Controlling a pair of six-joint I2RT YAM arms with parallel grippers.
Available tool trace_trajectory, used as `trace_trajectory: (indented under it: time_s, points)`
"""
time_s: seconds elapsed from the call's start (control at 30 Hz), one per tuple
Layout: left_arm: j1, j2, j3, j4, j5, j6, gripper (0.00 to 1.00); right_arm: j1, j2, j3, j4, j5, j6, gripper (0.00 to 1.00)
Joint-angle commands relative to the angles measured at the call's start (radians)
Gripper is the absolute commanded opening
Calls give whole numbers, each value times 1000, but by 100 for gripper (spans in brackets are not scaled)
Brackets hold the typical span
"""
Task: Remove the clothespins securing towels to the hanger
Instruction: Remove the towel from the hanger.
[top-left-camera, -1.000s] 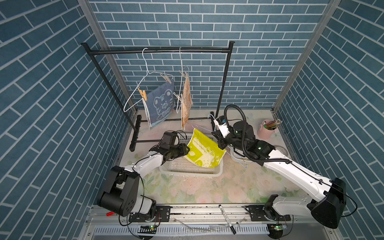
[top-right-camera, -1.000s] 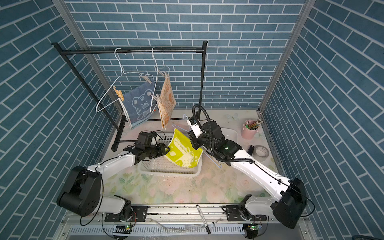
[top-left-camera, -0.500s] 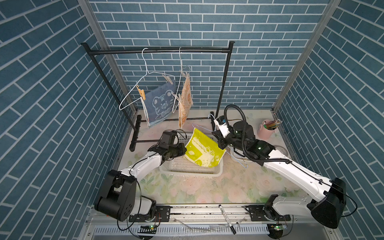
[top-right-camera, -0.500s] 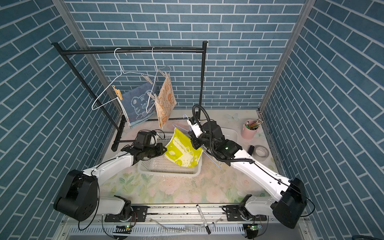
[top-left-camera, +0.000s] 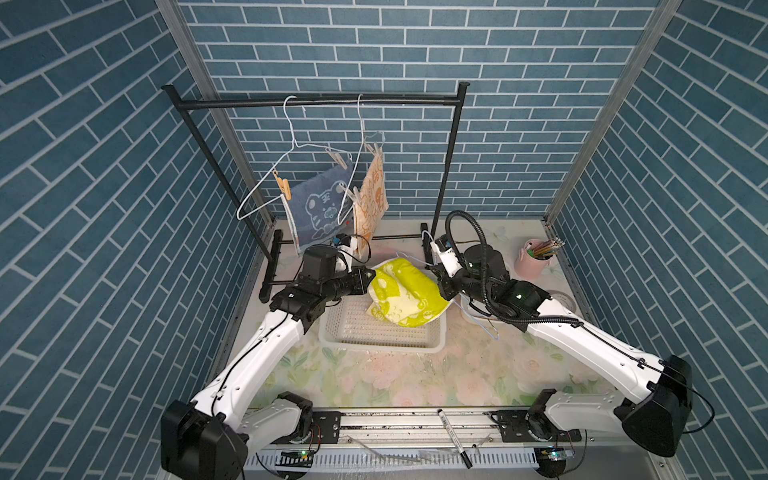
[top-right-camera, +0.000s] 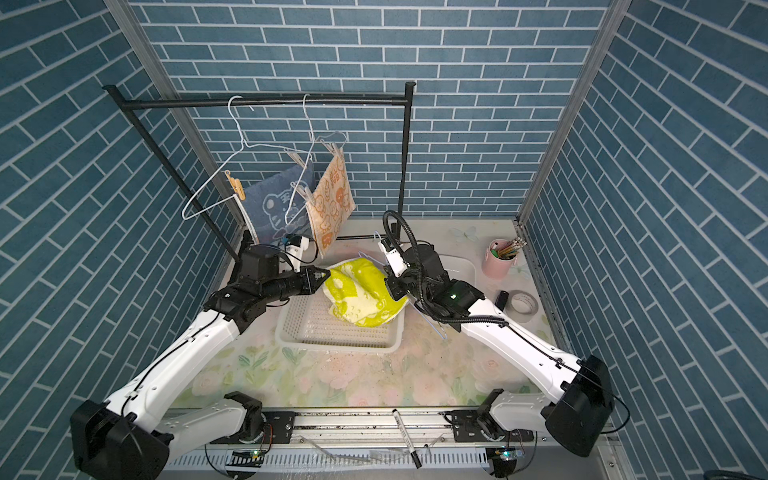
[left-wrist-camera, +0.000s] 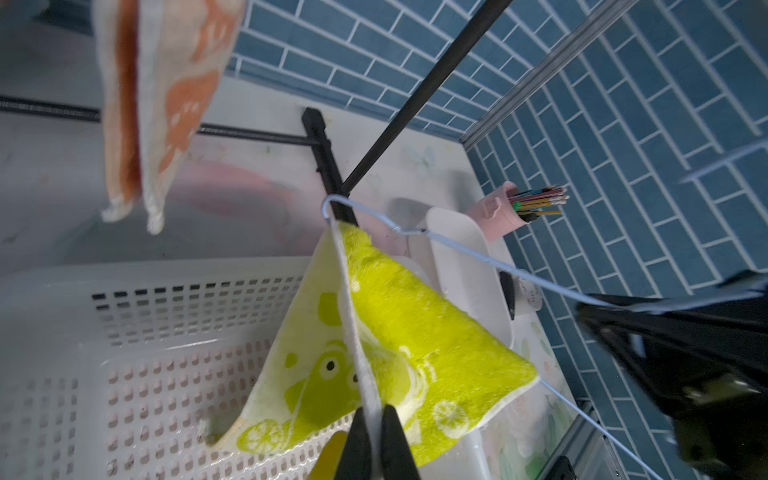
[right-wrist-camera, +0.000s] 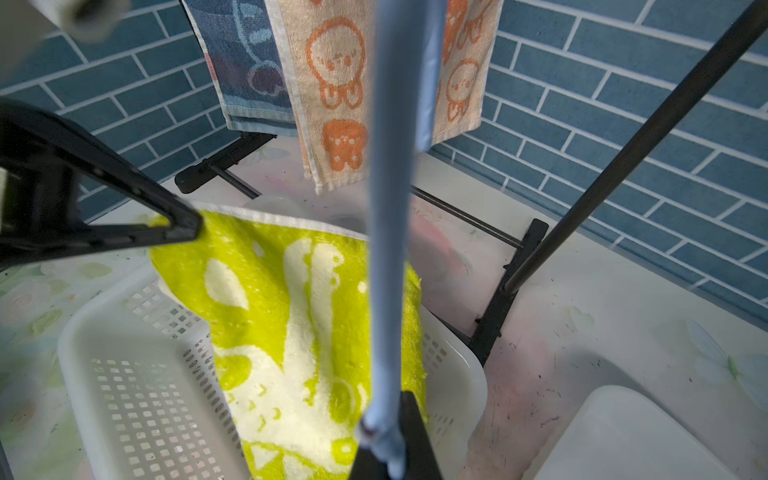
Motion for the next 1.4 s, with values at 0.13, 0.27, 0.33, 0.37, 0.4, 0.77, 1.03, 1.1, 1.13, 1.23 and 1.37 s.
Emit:
trace_trajectory:
  time_s: [0.13, 0.27, 0.33, 0.37, 0.4, 0.77, 1.03, 1.1, 1.13, 1.23, 1.37]
  points:
    - [-13, -184, 105, 139, 43, 101, 2, -5, -23, 28, -47, 84, 0, 0]
    - [-10, -232, 188, 151, -4, 163, 0, -4, -31, 35, -68, 111, -5, 0]
    - [-11, -234, 248, 139, -21, 198, 0, -4, -35, 38, -77, 126, -4, 0]
    - [-10, -233, 270, 138, -30, 211, 0, -4, -37, 39, -81, 133, -8, 0]
    - [-10, -233, 297, 141, -41, 229, 0, -3, -38, 41, -89, 142, -10, 0]
    - [-11, -214, 466, 260, -172, 364, 0, -18, -82, 42, -140, 216, -23, 0]
    - [-11, -93, 599, 287, -72, 318, 0, -35, -113, 28, -152, 242, -29, 0]
    - [-10, -69, 616, 284, -48, 301, 0, -38, -122, 21, -153, 244, -29, 0]
    - [-11, -60, 620, 283, -39, 294, 0, -39, -127, 18, -153, 247, -29, 0]
    - [-12, -56, 616, 287, -28, 285, 0, -41, -138, 6, -153, 252, -31, 0]
    - [-12, -71, 591, 302, -28, 275, 0, -47, -154, -5, -154, 260, -32, 0]
